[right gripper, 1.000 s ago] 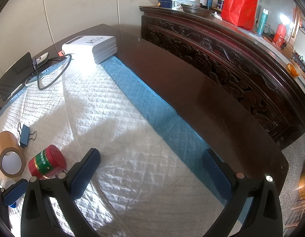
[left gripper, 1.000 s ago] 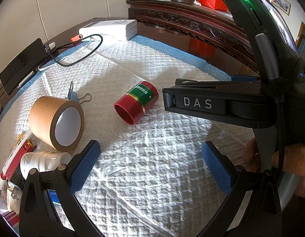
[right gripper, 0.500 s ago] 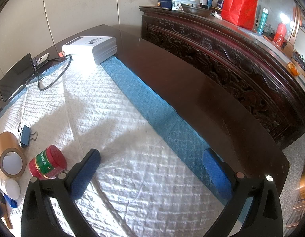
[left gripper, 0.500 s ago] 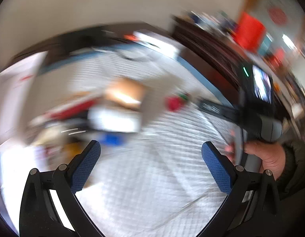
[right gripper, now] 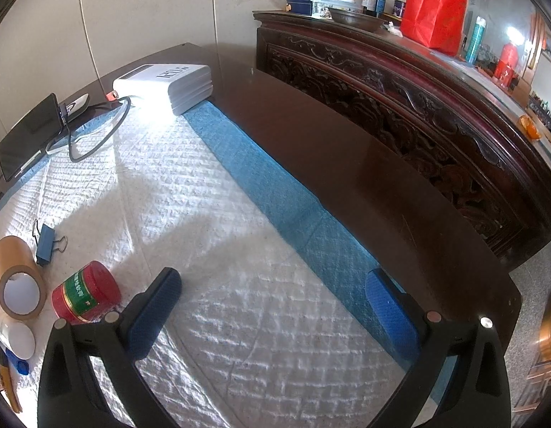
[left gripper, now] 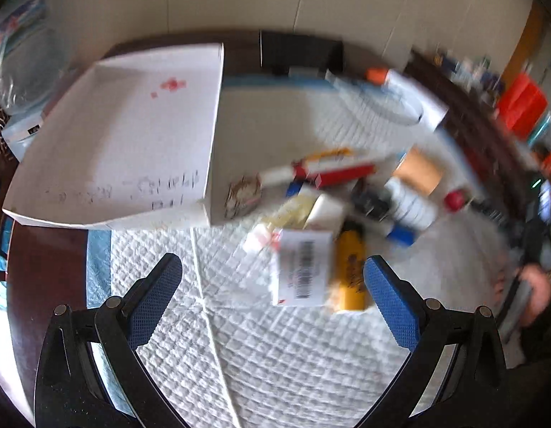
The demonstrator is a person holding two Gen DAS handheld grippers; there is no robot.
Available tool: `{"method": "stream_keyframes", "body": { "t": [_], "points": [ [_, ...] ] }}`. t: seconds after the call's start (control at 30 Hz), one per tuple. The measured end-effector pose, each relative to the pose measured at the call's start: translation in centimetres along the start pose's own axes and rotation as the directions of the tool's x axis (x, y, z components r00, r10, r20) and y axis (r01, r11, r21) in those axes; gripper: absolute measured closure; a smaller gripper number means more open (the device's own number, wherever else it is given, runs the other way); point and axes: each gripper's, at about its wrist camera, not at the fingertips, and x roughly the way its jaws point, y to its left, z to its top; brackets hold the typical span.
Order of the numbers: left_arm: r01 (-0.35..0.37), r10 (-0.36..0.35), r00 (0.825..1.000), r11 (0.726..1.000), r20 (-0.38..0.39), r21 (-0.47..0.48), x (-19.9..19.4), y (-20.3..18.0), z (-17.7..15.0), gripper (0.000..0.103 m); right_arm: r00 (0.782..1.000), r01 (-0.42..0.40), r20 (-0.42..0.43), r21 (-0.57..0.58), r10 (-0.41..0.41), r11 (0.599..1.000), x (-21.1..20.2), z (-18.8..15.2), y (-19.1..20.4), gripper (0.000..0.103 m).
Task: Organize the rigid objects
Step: 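Grasp the red-green can with the right gripper while the left gripper grasps the white barcode box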
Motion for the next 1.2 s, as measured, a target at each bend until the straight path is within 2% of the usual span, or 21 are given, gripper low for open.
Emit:
{"method": "stream_keyframes", "body": {
  "t": [0.03, 0.07, 0.1, 0.13, 0.17, 0.23, 0.3, 0.4, 0.43, 0.47, 0.53, 0.6, 0.63, 0.7, 0.77, 0.87, 0.93, 1.03, 1.13, 1.2],
  "points": [
    [-0.013, 0.014, 1.0, 1.0, -0.02, 0.018, 0.7, -0.1, 0.1, 0.001, 1.0, -0.001, 0.0, 0.001, 0.001, 1.0, 0.0, 0.0, 0.0, 0.0],
    [-0.005, 0.006, 1.0, 0.999, -0.029, 0.042, 1.2, -0.2, 0.2, 0.007, 1.0, -0.003, 0.0, 0.001, 0.003, 1.0, 0.0, 0.0, 0.0, 0.0],
    [0.013, -0.011, 0.999, 0.998, -0.041, 0.062, 1.6, -0.4, 0.2, 0.01, 1.0, -0.001, -0.009, -0.003, 0.001, 1.0, -0.1, 0.0, 0.0, 0.0],
    [0.034, -0.03, 0.998, 0.996, -0.054, 0.077, 2.0, -0.5, 0.3, 0.016, 1.0, -0.003, -0.028, -0.007, 0.003, 1.0, -0.4, 0.0, 0.0, 0.0],
    [0.039, -0.033, 0.998, 0.995, -0.061, 0.091, 2.4, -0.6, 0.4, 0.026, 0.998, -0.047, -0.042, -0.01, 0.047, 0.999, -1.0, 0.0, 0.1, 0.0],
    [0.038, -0.03, 0.997, 0.993, -0.072, 0.114, 2.8, -0.6, 0.3, 0.036, 0.987, -0.155, -0.034, -0.027, 0.154, 0.988, -2.9, -0.3, 0.6, 0.0],
    [0.07, -0.06, 0.994, 0.992, -0.09, 0.107, 3.0, -0.4, 0.2, 0.045, 0.978, -0.206, 0.01, -0.091, 0.208, 0.974, -5.2, -0.4, 1.8, 0.0],
    [0.107, -0.098, 0.99, 0.99, -0.098, 0.09, 2.8, 0.0, -0.2, 0.06, 0.98, -0.181, 0.042, -0.227, 0.195, 0.957, -6.7, -0.3, 4.8, 0.0],
    [0.105, -0.096, 0.99, 0.99, -0.101, 0.089, 2.9, -0.1, -0.2, 0.068, 0.98, -0.175, 0.041, -0.274, 0.194, 0.946, -6.6, -0.1, 5.8, 0.001],
    [0.095, -0.086, 0.991, 0.991, -0.099, 0.089, 2.9, -0.1, -0.3, 0.07, 0.98, -0.177, 0.032, -0.316, 0.197, 0.932, -6.2, 0.0, 6.6, 0.006],
    [0.092, -0.085, 0.992, 0.993, -0.095, 0.076, 3.0, -0.1, -0.2, 0.071, 0.978, -0.198, -0.019, -0.373, 0.206, 0.907, -4.9, 0.0, 8.1, 0.024],
    [0.088, -0.081, 0.992, 0.993, -0.093, 0.075, 2.9, -0.1, -0.3, 0.071, 0.972, -0.235, -0.068, -0.379, 0.227, 0.895, -3.7, 0.1, 8.9, 0.045],
    [0.081, -0.074, 0.993, 0.994, -0.088, 0.073, 2.8, -0.1, -0.3, 0.071, 0.969, -0.245, -0.083, -0.383, 0.231, 0.891, -3.2, 0.2, 9.1, 0.048],
    [0.063, -0.058, 0.996, 0.996, -0.07, 0.062, 2.5, -0.1, -0.3, 0.071, 0.961, -0.278, -0.121, -0.402, 0.25, 0.873, -2.4, 0.2, 9.4, 0.063],
    [0.056, -0.054, 0.997, 0.998, -0.049, 0.042, 2.0, 0.1, -0.4, 0.071, 0.958, -0.288, -0.117, -0.433, 0.263, 0.854, -2.4, 0.2, 9.7, 0.063],
    [0.019, -0.019, 1.0, 1.0, -0.015, 0.021, 0.4, 0.5, -0.4, 0.071, 0.942, -0.332, -0.106, -0.433, 0.318, 0.838, -3.8, 0.1, 8.9, 0.063],
    [-0.011, 0.011, 1.0, 1.0, 0.02, 0.006, -1.3, 0.8, -0.1, 0.071, 0.929, -0.362, -0.086, -0.414, 0.361, 0.835, -5.0, 0.6, 8.3, 0.063],
    [-0.079, 0.081, 0.992, 0.997, 0.098, -0.027, -5.1, 1.6, 1.6, 0.071, 0.897, -0.416, -0.026, -0.393, 0.442, 0.82, -7.4, 2.4, 7.6, 0.064],
    [-0.191, 0.199, 0.963, 0.98, 0.181, -0.061, -9.7, 2.5, 4.9, 0.071, 0.843, -0.468, 0.071, -0.392, 0.533, 0.792, -11.3, 5.1, 7.3, 0.064],
    [-0.239, 0.252, 0.942, 0.968, 0.222, -0.083, -12.2, 3.0, 7.0, 0.071, 0.791, -0.516, 0.128, -0.383, 0.598, 0.766, -14.1, 7.0, 7.5, 0.064]
  ]
}}
